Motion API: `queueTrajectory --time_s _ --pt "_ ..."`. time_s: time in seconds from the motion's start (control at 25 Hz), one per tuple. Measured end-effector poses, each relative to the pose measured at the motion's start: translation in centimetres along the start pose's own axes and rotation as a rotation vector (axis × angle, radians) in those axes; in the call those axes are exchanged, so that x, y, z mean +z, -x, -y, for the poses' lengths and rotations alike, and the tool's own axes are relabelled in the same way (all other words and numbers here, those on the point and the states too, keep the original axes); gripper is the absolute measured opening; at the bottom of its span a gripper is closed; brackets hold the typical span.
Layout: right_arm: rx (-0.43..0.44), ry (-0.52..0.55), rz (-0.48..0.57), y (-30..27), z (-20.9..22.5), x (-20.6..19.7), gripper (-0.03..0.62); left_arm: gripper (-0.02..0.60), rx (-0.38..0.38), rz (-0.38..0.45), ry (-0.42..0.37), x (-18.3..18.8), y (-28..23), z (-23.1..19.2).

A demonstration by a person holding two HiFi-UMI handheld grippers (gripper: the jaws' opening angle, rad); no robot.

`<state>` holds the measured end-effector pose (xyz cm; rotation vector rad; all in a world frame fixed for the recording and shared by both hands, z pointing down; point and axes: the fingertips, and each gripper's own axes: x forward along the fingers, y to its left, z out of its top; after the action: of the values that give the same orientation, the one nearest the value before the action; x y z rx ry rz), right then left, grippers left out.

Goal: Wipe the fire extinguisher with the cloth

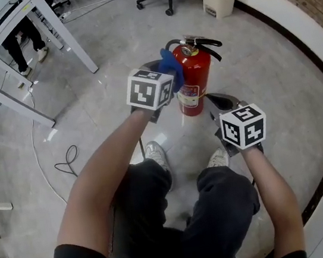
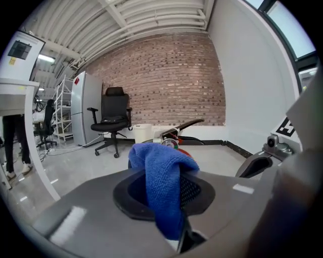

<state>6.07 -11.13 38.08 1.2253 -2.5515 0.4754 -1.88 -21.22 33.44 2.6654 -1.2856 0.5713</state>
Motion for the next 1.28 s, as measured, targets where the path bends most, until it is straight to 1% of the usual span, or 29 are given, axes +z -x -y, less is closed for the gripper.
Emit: queueTrajectory --time_s 0.16,0.4,0.48,0.56,0.64,0.8,0.88,0.96,1.08,1.2,1.28 --pt "-0.016 0.019 0.003 0.5 -0.2 1.0 0.003 0.069 -0.019 0.011 -0.084 1.1 0.7 0.6" --pt "-0.040 0.043 0.025 2.3 -0.4 2.6 0.003 0.069 -0.007 0.017 -0.184 3.9 2.5 0.6" --pt "-0.046 0.045 0.037 2.7 -0.5 3.0 0.003 0.069 -0.034 -0.010 -0.232 4.4 2.7 1.6" --pt "-0.049 0.047 0.049 2.9 -0.6 3.4 0.003 0.069 -0.067 -0.061 -0.266 3.8 2.5 2.8" --pt "-0.051 0.050 0.049 2.9 -0.5 3.4 0.003 0.069 -0.084 -0.104 -0.260 2.6 1.8 3.8" --pt "-0.076 0.032 0.036 2.8 0.8 2.8 0.003 0.069 -0.140 -0.123 -0.219 1.5 -0.1 5.8" --pt "-0.081 0.022 0.028 2.7 1.3 2.2 0.003 0.069 -0.159 -0.144 -0.236 0.8 -1.0 6.4" --pt "-0.075 0.029 0.020 2.7 1.5 1.8 0.003 0.069 -0.160 -0.162 -0.249 0.0 -1.8 6.4" --pt "-0.065 0.036 0.004 2.9 2.0 1.0 0.003 0.069 -0.169 -0.151 -0.249 -0.7 -2.4 7.0" --pt "-0.070 0.022 0.003 2.8 3.0 0.4 0.003 0.069 -0.197 -0.192 -0.251 -2.8 -3.1 8.4" --pt "-0.068 0.006 0.007 2.6 3.4 0.0 0.003 0.069 -0.198 -0.230 -0.226 -4.9 -3.7 8.7"
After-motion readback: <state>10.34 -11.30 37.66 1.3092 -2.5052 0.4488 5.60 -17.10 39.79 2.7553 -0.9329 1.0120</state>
